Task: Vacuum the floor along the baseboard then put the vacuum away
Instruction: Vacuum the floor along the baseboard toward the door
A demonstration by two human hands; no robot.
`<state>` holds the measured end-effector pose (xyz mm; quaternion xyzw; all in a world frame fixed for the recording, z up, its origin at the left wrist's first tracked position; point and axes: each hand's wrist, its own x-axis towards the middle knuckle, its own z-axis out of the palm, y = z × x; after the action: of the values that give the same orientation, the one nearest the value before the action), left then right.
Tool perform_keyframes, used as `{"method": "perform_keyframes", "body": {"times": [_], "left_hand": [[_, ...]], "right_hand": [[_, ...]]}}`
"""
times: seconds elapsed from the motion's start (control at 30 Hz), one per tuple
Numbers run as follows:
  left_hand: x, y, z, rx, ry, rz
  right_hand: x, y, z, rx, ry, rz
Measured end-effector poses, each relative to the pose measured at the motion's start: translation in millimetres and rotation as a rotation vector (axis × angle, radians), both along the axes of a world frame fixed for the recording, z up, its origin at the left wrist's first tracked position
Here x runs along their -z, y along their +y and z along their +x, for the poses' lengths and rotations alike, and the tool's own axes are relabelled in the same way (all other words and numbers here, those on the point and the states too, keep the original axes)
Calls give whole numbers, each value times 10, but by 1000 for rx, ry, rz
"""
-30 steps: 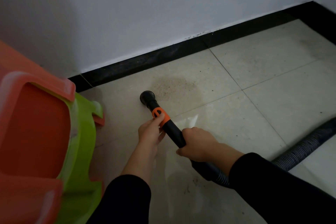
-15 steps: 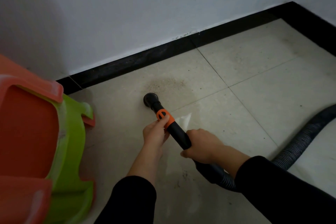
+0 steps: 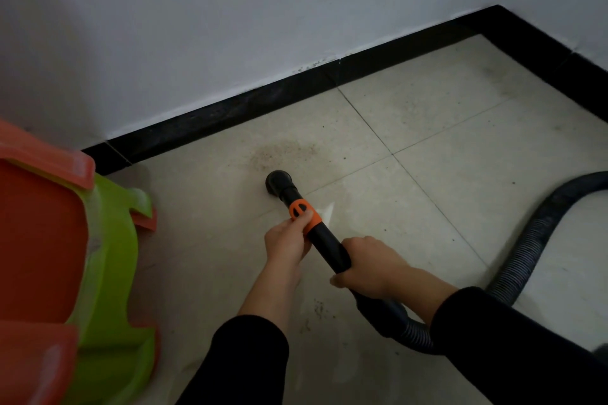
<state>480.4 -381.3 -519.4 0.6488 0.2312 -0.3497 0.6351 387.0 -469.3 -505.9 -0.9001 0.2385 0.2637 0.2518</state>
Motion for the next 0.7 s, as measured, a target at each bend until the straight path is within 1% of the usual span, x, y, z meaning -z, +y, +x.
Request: {"method": "perform_keyframes", "body": {"times": [0.43,0.7], "left_hand": [[-88,-247,-240,62,25,45],[-57,-453,-406,146,19,58]], "right_hand": [[-41,-162,-301,103,23,-8],[-71,-292,-518,180,22,5]]}}
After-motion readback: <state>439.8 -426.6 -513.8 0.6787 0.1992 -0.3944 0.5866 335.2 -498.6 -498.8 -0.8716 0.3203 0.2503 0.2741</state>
